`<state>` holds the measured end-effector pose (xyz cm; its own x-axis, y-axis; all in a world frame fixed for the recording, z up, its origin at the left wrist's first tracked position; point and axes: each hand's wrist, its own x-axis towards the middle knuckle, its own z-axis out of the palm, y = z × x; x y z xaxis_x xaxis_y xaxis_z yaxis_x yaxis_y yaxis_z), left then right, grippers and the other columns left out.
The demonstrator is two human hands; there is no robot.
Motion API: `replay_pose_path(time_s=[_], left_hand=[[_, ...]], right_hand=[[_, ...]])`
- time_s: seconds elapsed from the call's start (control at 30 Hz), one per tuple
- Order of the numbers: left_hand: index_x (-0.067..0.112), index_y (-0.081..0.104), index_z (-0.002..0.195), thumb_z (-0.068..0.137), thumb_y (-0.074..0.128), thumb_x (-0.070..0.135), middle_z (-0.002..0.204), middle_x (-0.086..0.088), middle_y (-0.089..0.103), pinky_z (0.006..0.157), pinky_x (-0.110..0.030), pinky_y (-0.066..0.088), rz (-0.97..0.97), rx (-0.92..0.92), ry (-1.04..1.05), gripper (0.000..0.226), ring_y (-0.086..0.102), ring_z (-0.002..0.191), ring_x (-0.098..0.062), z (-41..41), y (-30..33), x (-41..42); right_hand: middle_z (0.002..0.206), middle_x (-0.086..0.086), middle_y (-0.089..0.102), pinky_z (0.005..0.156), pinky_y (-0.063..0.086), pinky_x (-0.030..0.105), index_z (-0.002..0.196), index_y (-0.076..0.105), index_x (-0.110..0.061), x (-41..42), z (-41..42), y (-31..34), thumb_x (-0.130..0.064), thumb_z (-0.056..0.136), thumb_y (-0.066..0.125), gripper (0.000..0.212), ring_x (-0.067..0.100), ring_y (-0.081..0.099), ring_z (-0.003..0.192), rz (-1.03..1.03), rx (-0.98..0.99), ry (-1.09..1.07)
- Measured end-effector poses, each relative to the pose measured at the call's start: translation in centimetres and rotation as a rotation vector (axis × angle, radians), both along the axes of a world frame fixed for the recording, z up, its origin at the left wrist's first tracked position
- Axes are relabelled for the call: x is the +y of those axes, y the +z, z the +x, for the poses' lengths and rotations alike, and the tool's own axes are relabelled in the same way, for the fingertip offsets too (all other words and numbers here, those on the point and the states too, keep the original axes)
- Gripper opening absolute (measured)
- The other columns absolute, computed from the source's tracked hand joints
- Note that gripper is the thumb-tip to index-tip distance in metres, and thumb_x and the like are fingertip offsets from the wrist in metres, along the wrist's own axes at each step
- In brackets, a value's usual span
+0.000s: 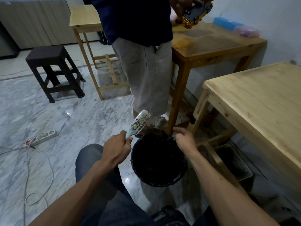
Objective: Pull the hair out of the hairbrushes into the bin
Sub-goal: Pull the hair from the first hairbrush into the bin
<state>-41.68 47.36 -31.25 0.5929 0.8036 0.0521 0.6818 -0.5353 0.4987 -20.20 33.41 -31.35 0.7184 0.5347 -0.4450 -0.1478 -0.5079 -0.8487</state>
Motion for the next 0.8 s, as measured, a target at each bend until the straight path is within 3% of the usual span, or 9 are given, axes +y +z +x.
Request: replay_pose_path(time_s=[0.07,0.1,0.23,0.33,0.4,0.53,0.7,0.8], left_hand=[[0.016,0.042,0.084,0.1,0.047,0.034,0.066,0.0,0.049,0.057,-0.037,0.029,0.047,0.012,-0.047,0.025,0.047,0.064,-0.028,0.3,0.2,-0.3],[0.017,0.041,0.084,0.1,0.047,0.035,0.065,0.001,0.047,0.057,-0.037,0.028,0.062,0.016,-0.065,0.025,0.046,0.063,-0.027,0.5,0.3,-0.4],[0.017,0.043,0.085,0.1,0.047,0.037,0.065,0.001,0.05,0.054,-0.036,0.026,0.073,0.02,-0.138,0.026,0.048,0.061,-0.026,0.8,0.5,-0.6],[0.016,0.044,0.084,0.1,0.047,0.036,0.064,0.001,0.05,0.054,-0.036,0.026,0.071,0.0,-0.149,0.026,0.048,0.062,-0.026,0.9,0.8,-0.8],[0.015,0.045,0.084,0.1,0.049,0.034,0.065,-0.001,0.05,0.055,-0.036,0.026,0.02,-0.051,-0.084,0.025,0.048,0.063,-0.026,0.9,1.0,-0.5],[0.015,0.048,0.083,0.099,0.051,0.033,0.068,-0.005,0.055,0.058,-0.038,0.031,-0.068,-0.095,0.033,0.024,0.049,0.065,-0.029,0.7,1.3,0.0],[0.018,0.03,0.066,0.099,0.05,0.027,0.06,-0.002,0.037,0.055,-0.037,0.025,-0.18,-0.306,0.239,0.039,0.033,0.055,-0.022,1.5,1.9,-0.1],[0.018,0.031,0.067,0.099,0.05,0.027,0.059,-0.002,0.038,0.053,-0.037,0.024,-0.112,-0.255,0.171,0.039,0.034,0.054,-0.023,1.3,2.4,0.2]], right_hand=[[0.128,0.0,0.066,0.088,0.051,0.033,0.131,0.067,-0.026,0.6,-0.3,0.4,-0.016,0.086,0.058,0.046,0.018,0.062,0.109,0.153,0.007,0.021],[0.13,0.001,0.067,0.088,0.054,0.033,0.134,0.066,-0.025,0.9,-0.3,0.4,-0.021,0.086,0.061,0.049,0.018,0.065,0.11,0.231,0.034,0.042],[0.122,-0.001,0.072,0.065,0.053,0.026,0.138,0.06,-0.024,2.0,-0.7,0.5,-0.035,0.087,0.077,0.055,0.016,0.073,0.084,0.348,0.146,0.204],[0.092,0.002,0.075,0.056,0.05,0.019,0.116,0.072,-0.012,2.3,-1.0,0.2,-0.02,0.09,0.077,0.028,0.014,0.066,0.069,0.347,0.108,0.223],[0.078,0.004,0.071,0.055,0.05,0.016,0.1,0.076,-0.006,2.0,-1.1,-0.2,-0.012,0.092,0.074,0.011,0.01,0.06,0.064,0.33,0.054,0.178],[0.076,0.004,0.071,0.058,0.052,0.017,0.09,0.076,-0.013,0.7,-1.1,-1.2,-0.013,0.093,0.073,0.004,0.009,0.06,0.064,0.243,-0.087,0.154],[0.084,0.001,0.077,0.076,0.059,0.03,0.095,0.081,-0.018,-0.9,-0.9,-2.7,-0.024,0.093,0.073,0.01,0.011,0.072,0.076,0.007,-0.321,0.261],[0.085,-0.001,0.076,0.074,0.061,0.031,0.1,0.08,-0.019,-1.5,-0.7,-3.1,-0.024,0.094,0.072,0.011,0.009,0.071,0.076,-0.043,-0.273,0.27]])
